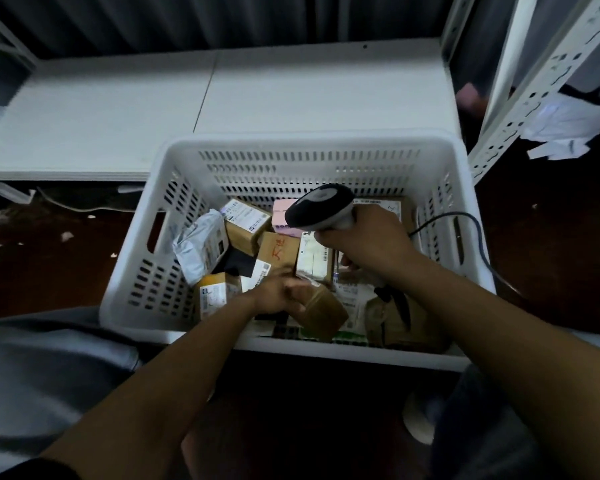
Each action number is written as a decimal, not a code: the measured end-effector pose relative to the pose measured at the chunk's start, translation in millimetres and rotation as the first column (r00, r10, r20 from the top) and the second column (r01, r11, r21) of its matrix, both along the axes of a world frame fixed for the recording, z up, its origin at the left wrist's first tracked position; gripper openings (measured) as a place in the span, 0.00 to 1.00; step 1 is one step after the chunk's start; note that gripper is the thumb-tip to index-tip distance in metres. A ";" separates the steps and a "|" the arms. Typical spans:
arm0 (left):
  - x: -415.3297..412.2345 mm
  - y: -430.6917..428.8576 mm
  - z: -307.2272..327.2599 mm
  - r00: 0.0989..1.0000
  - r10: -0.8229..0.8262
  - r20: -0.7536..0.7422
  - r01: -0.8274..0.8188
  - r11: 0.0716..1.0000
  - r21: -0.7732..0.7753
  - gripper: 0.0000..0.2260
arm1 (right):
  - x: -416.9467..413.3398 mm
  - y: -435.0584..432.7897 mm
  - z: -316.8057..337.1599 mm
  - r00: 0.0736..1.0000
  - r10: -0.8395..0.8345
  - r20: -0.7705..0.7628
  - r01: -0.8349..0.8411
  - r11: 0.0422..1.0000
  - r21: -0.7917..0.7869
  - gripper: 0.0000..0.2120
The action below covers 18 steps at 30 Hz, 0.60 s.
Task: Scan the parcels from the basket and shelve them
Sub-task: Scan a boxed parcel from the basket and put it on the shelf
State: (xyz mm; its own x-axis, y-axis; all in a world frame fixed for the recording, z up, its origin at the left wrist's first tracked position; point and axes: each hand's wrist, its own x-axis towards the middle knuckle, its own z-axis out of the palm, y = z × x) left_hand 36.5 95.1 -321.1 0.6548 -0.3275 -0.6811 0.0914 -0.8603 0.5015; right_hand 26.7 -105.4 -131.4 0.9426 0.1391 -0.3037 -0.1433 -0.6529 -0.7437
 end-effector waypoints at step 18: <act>-2.3 -21.2 72.7 0.857 0.510 -0.072 -0.492 0.768 -0.411 0.33 | 17.3 -21.3 2.1 0.973 -0.220 -0.071 0.228 0.963 0.143 0.12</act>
State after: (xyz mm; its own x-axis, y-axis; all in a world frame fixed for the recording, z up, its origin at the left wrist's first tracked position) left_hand 34.1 74.0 -248.4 0.8270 -0.1815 -0.5320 0.4241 -0.4197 0.8025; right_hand 44.0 -126.7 -129.3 0.9375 -0.0264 -0.3470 -0.3161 -0.4816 -0.8174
